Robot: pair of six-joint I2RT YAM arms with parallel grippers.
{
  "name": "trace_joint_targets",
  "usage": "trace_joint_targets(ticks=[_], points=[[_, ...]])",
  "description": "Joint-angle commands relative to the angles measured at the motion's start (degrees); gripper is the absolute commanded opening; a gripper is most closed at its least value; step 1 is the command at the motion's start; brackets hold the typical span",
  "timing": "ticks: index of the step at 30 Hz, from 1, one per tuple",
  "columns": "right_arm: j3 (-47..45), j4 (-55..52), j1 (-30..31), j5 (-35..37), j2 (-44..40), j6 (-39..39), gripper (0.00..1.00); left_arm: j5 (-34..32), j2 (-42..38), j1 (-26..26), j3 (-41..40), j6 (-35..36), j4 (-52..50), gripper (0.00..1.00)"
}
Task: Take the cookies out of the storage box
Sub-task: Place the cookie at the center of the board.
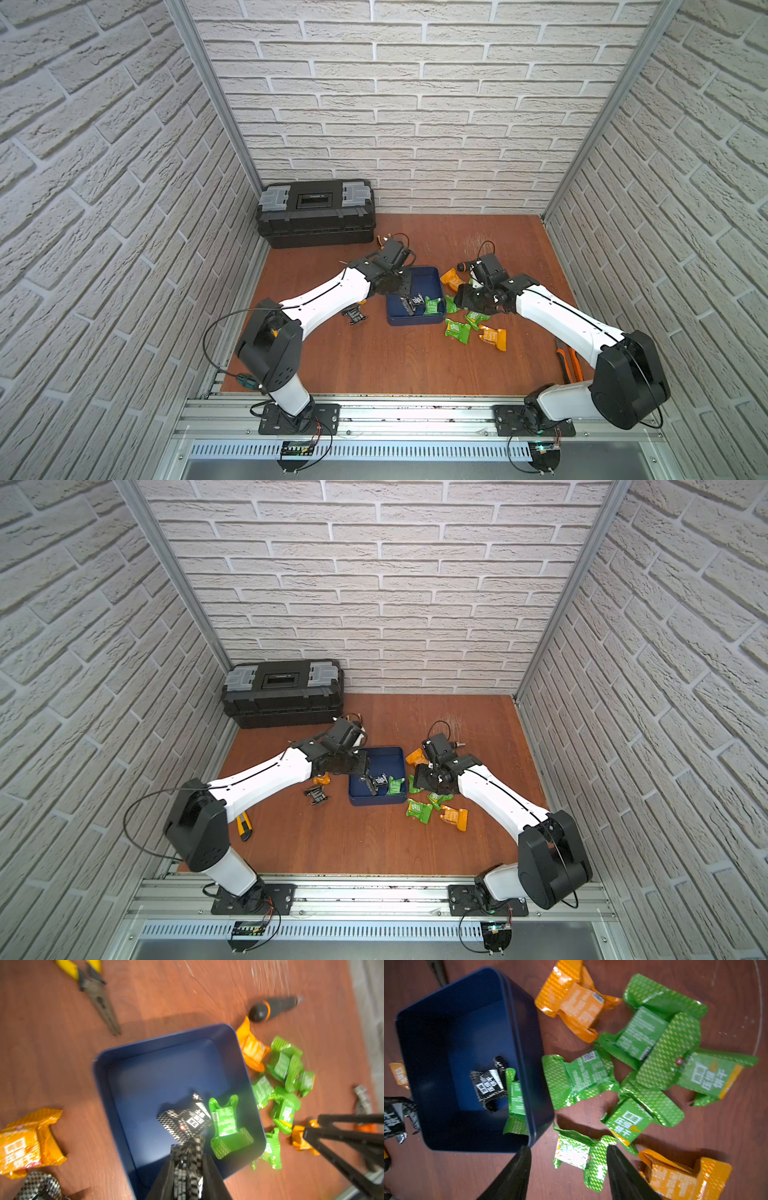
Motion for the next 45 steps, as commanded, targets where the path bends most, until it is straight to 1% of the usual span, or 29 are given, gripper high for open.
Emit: trace_joint_targets(ticks=[1,4,6,12,15,19,22,25,29,31,35,39,41,43,45], points=[[2.2,0.1,2.2,1.6,1.7,-1.4,0.62,6.4,-4.2,3.6,-6.1,-6.3,11.4,0.15],[3.4,0.3,3.7,2.0,3.1,-1.4,0.62,9.0,-7.9,7.4,-12.2,-10.3,17.8,0.15],[3.9,0.5,4.3,1.9,3.9,-1.3,0.62,9.0,-10.0,9.6,-15.4,-11.9,20.1,0.15],[4.8,0.9,5.4,1.7,5.5,-1.1,0.61,8.0,-12.1,13.9,-21.1,-13.3,18.7,0.15],[5.1,1.1,5.7,1.7,6.1,-1.1,0.61,7.4,-11.9,14.4,-23.9,-14.4,20.0,0.16],[5.6,1.1,6.1,1.6,7.1,-1.0,0.61,9.6,-8.7,14.4,-26.0,-16.0,24.6,0.17],[6.0,0.8,6.4,1.6,7.4,-0.9,0.61,10.9,-6.2,14.3,-26.7,-16.3,27.6,0.18],[5.9,0.8,6.6,1.8,7.3,-0.7,0.61,10.8,-4.9,14.1,-26.6,-15.8,28.2,0.20],[5.6,1.1,6.7,2.0,7.0,-0.3,0.61,7.8,-4.6,13.9,-26.2,-14.3,25.0,0.28],[5.8,1.3,6.8,2.0,7.1,-0.1,0.60,6.5,-4.6,14.0,-25.9,-13.6,23.1,0.35],[6.5,1.4,7.0,2.3,7.4,-0.1,0.60,4.0,-5.5,13.8,-25.0,-12.1,19.9,0.44],[6.8,1.9,7.1,2.9,7.2,-0.1,0.60,0.5,-6.6,13.7,-22.5,-9.3,14.7,0.47],[7.0,2.0,7.1,3.0,7.2,-0.1,0.60,-1.9,-7.9,13.5,-21.0,-8.1,12.0,0.50],[7.1,2.0,7.1,3.2,7.3,-0.2,0.60,-7.0,-9.4,12.2,-18.8,-6.1,8.0,0.57],[7.1,2.1,7.1,3.2,7.3,-0.1,0.60,-12.0,-10.1,10.4,-15.8,-3.6,3.4,0.61]])
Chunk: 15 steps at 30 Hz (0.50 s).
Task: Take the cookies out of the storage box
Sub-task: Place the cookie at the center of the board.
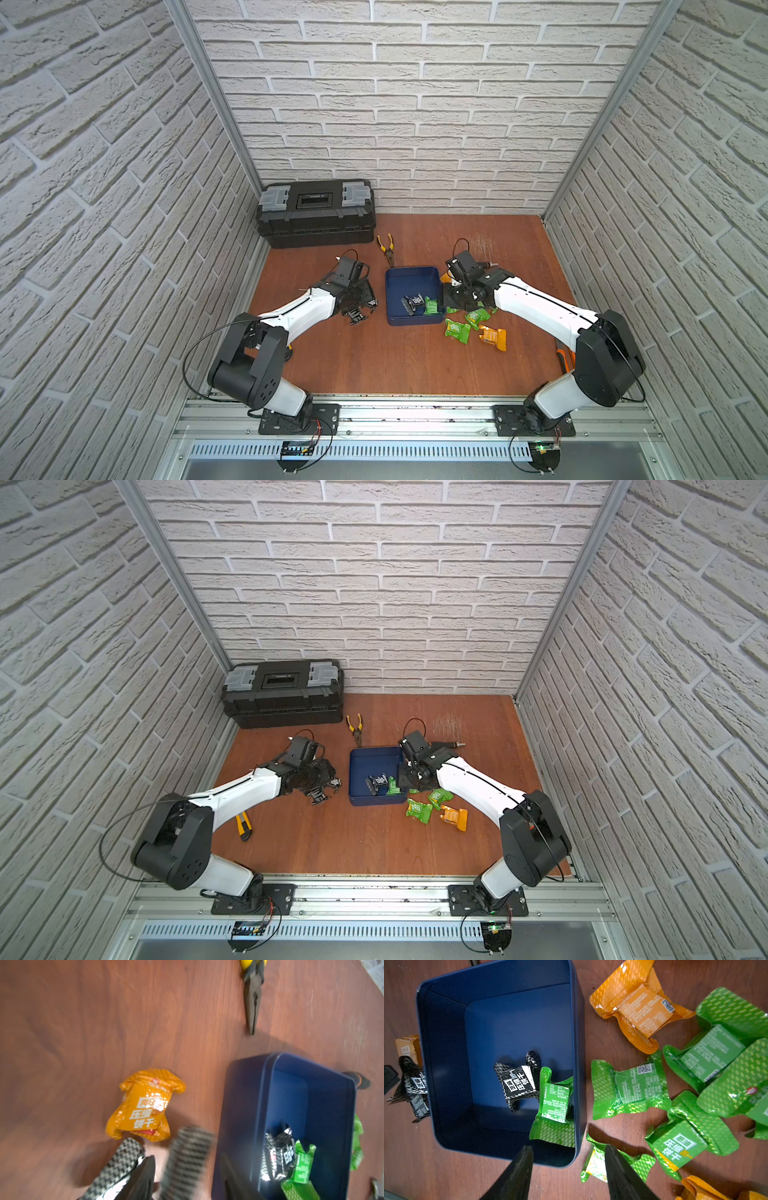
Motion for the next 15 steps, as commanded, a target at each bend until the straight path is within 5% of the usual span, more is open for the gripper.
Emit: trace_joint_targets(ticks=[1,6,15], points=[[1.2,1.4,0.6,0.9,0.0,0.3,0.60,-10.3,-2.7,-2.8,5.6,5.6,-8.6,0.61],[1.1,1.4,0.6,1.3,0.1,0.1,0.60,-13.4,-0.8,-6.8,11.6,9.3,-12.9,0.60],[1.0,0.5,0.6,2.5,-0.1,0.5,0.58,-8.9,10.7,-15.9,24.2,13.3,-18.5,0.57]])
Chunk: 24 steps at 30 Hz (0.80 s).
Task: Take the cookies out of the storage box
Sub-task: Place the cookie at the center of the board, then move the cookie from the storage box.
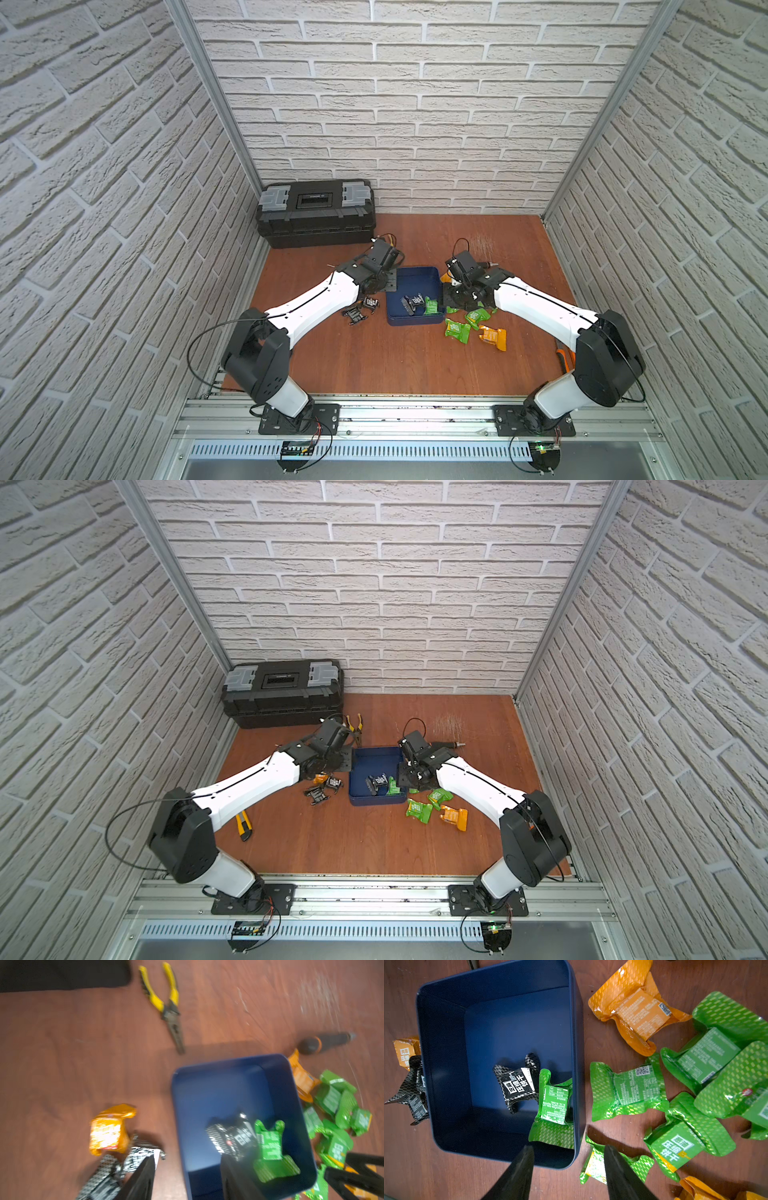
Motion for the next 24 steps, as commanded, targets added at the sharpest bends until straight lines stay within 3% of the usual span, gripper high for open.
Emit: trace_joint_targets(ticks=[1,10,24], points=[[0.8,0.6,0.5,1.8,-0.5,0.9,0.58,1.8,4.7,-2.2,4.1,3.2,-4.8,0.57],[-1.5,0.5,0.3,3.7,-2.9,3.4,0.58,9.9,14.8,-2.7,8.9,0.9,-3.4,0.61],[-4.1,1.0,0.1,4.0,-5.2,4.5,0.59,11.1,21.5,-4.7,12.9,-3.0,-0.7,0.62]])
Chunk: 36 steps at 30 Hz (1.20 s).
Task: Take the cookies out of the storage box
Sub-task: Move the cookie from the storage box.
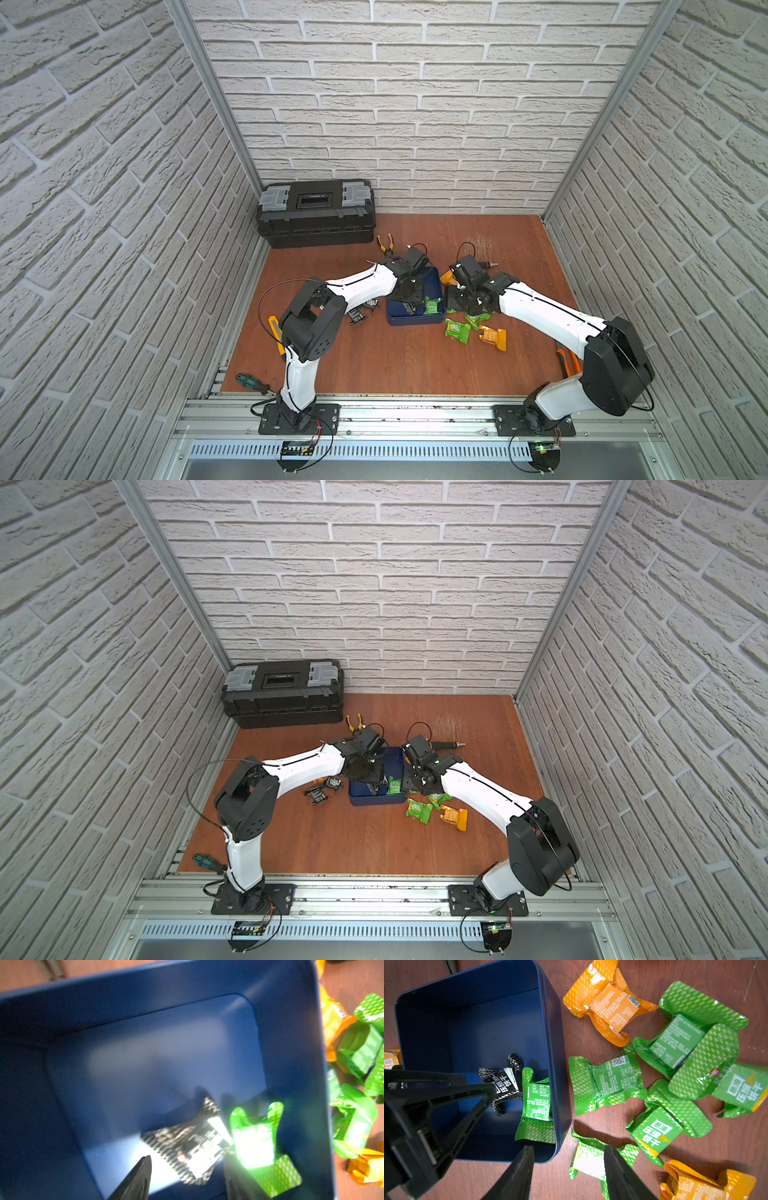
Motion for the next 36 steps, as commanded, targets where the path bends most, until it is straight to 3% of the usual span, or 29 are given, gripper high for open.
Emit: trace_joint_targets(ticks=[1,8,16,29,36], points=[[-0.7,1.1,0.2,1.0,-2.0,0.7,0.59,0.4,1.9,-0.6,2.5,-0.6,0.3,0.62],[-1.0,1.0,0.1,1.2,-2.4,0.5,0.59,-4.6,5.7,-0.9,5.5,-0.7,-5.1,0.65],[-1.4,1.1,0.1,1.2,-2.6,0.6,0.59,-4.7,7.8,-1.3,6.7,0.7,-6.2,0.71],[0.1,1.1,0.2,0.6,-1.3,-0.2,0.59,-16.0,2.8,0.2,4.0,8.3,-8.4,0.70],[0.6,1.1,0.1,-0.1,-1.0,-0.4,0.59,-17.1,-1.5,3.2,3.0,8.8,-4.6,0.69]])
